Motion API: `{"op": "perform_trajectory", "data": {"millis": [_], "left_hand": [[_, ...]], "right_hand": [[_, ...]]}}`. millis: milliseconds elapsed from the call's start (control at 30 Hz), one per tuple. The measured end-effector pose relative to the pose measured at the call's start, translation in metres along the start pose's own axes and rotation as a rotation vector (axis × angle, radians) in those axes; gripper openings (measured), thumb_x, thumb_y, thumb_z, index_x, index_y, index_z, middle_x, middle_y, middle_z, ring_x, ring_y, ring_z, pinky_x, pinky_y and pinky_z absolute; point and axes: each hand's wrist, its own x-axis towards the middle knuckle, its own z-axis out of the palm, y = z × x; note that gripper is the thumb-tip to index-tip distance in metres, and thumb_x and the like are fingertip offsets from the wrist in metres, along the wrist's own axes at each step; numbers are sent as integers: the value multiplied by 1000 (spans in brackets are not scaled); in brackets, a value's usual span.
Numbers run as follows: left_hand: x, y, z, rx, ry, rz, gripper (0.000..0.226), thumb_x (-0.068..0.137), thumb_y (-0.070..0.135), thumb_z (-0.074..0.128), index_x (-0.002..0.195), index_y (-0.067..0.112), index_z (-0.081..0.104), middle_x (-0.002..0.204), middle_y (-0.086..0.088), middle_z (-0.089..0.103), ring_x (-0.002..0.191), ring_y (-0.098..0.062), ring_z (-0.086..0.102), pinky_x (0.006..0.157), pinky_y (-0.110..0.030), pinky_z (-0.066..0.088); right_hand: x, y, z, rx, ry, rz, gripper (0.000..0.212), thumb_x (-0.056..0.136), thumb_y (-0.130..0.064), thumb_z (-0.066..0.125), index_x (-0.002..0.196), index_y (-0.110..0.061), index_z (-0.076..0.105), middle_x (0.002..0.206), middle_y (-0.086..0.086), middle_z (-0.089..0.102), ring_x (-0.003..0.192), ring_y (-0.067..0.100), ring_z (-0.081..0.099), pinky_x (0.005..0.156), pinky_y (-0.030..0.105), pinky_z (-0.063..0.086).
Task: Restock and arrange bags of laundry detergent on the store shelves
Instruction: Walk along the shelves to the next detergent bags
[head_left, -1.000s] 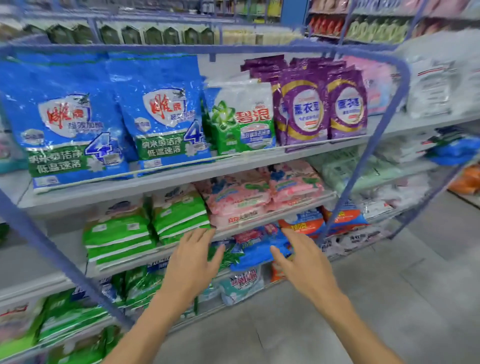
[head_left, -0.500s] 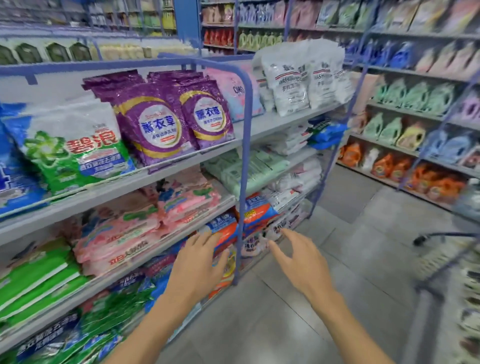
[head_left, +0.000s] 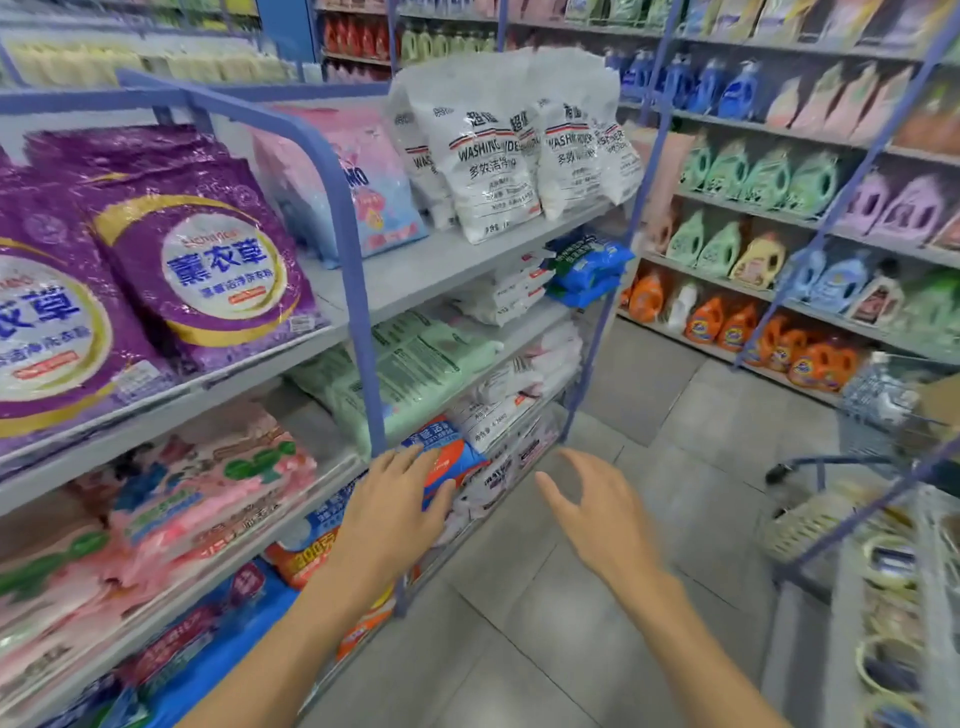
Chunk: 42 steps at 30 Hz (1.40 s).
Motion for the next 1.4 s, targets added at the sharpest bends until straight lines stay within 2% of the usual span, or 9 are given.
{"op": "perform_trajectory", "data": {"millis": [100, 300, 500, 633, 700, 833, 1033, 1233, 1400], "left_hand": [[39, 12, 18, 2, -30, -14, 52, 101, 48, 50, 145, 21, 53, 147, 0, 55, 138, -24, 46, 113, -43, 41], [119, 36, 52, 35, -44, -83, 54, 103, 49, 44, 150, 24, 46, 154, 4, 46, 144, -20, 37, 118, -37, 32], [191, 65, 82, 81, -21, -227, 54, 102, 50, 46, 146, 18, 51, 145, 2, 55, 136, -23, 45, 110, -43, 43], [214, 84, 93, 90, 25, -349, 68, 97, 60, 32, 141, 16, 56, 144, -3, 58, 135, -27, 51, 112, -44, 43], [221, 87, 97, 90, 7, -422, 58, 99, 54, 41, 141, 16, 57, 145, -4, 57, 136, -28, 49, 112, -45, 43], [233, 89, 105, 95, 86, -537, 44, 98, 41, 61, 132, 14, 64, 136, -4, 64, 128, -30, 56, 105, -45, 47], [265, 76, 123, 78, 42, -627, 52, 102, 44, 51, 146, 18, 51, 151, -3, 51, 143, -29, 40, 116, -45, 38], [300, 62, 146, 83, 33, -717, 54, 101, 45, 52, 147, 17, 51, 150, -4, 52, 142, -30, 41, 113, -49, 42], [327, 50, 169, 89, 61, -812, 57, 100, 47, 52, 149, 19, 47, 153, -4, 49, 144, -30, 38, 112, -51, 42]], "right_hand": [[38, 19, -3, -3, -22, 16, 54, 100, -57, 49, 145, -28, 52, 148, -6, 54, 138, 15, 46, 109, 29, 36], [130, 61, -4, -9, -93, -21, 55, 102, -58, 44, 146, -25, 49, 148, -5, 54, 138, 15, 45, 108, 31, 37], [241, 103, -12, 5, -219, -160, 63, 102, -59, 44, 155, -25, 39, 157, -3, 45, 145, 17, 39, 112, 35, 36], [309, 116, -13, 50, -287, -271, 59, 102, -56, 47, 153, -27, 43, 154, -3, 48, 142, 18, 40, 111, 35, 36], [336, 117, -9, 55, -317, -316, 59, 102, -56, 47, 152, -24, 44, 154, -3, 48, 142, 19, 40, 111, 36, 34], [373, 111, 3, 35, -354, -403, 55, 103, -53, 48, 147, -21, 50, 150, -1, 52, 139, 19, 45, 108, 34, 34], [415, 110, 32, 69, -396, -449, 51, 102, -53, 51, 140, -19, 55, 139, 2, 61, 130, 22, 53, 103, 37, 42], [462, 116, 63, 44, -453, -507, 56, 102, -55, 49, 147, -21, 51, 148, 2, 56, 136, 20, 50, 107, 37, 41], [501, 118, 97, 54, -526, -575, 56, 101, -52, 51, 149, -23, 48, 148, 1, 55, 135, 21, 49, 102, 34, 42]]}}
